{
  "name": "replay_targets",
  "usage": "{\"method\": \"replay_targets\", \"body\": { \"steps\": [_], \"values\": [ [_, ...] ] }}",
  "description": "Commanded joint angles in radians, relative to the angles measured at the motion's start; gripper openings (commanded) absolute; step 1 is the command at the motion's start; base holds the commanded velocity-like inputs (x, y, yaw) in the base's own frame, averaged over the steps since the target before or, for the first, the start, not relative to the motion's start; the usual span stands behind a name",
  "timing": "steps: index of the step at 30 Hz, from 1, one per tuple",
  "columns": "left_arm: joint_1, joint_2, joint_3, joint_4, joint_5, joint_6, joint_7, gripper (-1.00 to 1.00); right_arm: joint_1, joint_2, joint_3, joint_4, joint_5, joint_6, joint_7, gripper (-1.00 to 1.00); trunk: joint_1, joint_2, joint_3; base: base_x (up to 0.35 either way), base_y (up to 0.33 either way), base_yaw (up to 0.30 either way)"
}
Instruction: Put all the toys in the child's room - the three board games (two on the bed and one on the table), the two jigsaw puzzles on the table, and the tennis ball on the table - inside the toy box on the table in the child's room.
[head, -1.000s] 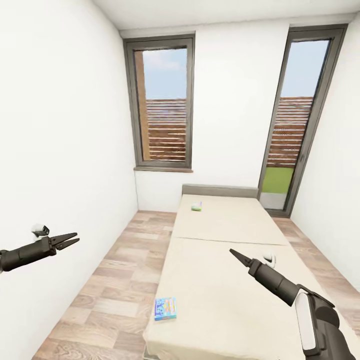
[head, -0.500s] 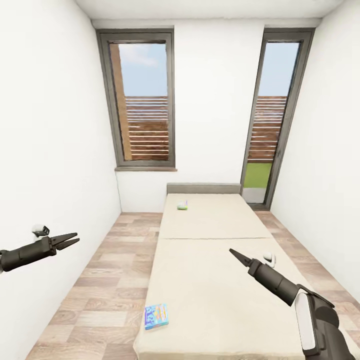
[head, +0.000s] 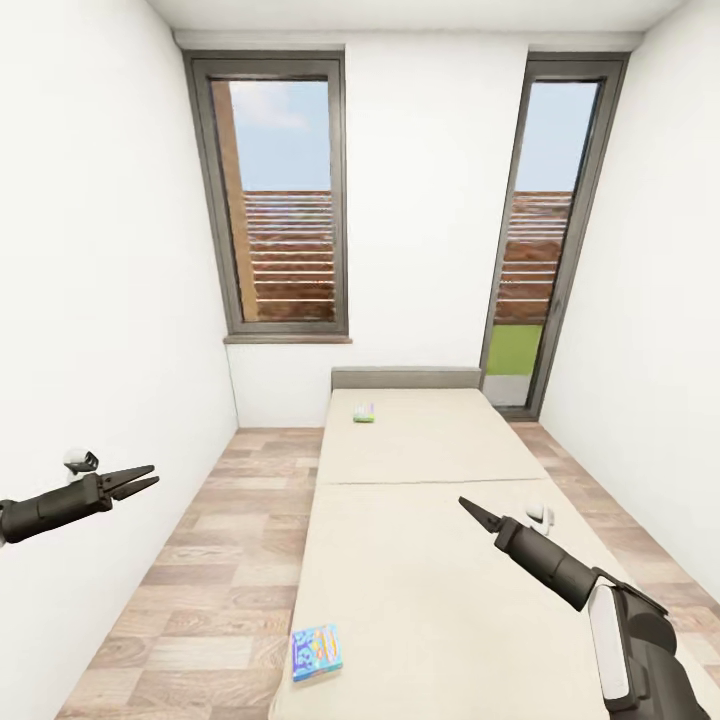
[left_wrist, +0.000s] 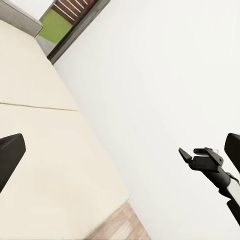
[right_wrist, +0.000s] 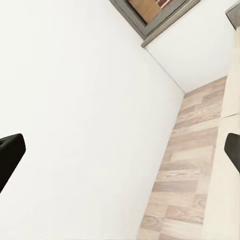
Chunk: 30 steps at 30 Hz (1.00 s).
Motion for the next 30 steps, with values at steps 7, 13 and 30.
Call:
{"method": "replay_targets", "body": {
  "steps": [7,13,30],
  "values": [
    [0.0,0.001,-0.001,0.0,0.001,0.011,-0.003,1.0,-0.001,0.002,0.0,0.0,-0.001,0.005,-0.008,1.0,0.0,-0.001,0.0,0.023,0.171,-0.001],
    [0.0,0.001,-0.001,0.0,0.001,0.011,-0.003,1.0,-0.001,0.005,0.003,-0.003,0.0,0.005,-0.012,1.0,0.0,-0.001,0.0,0.005,0.18,0.0],
    [0.0,-0.001,-0.002,0.0,0.001,0.011,-0.003,1.0,-0.001,0.001,0.001,-0.001,-0.008,0.005,-0.01,1.0,0.0,-0.001,0.003,0.094,0.095,0.084]
  ]
}}
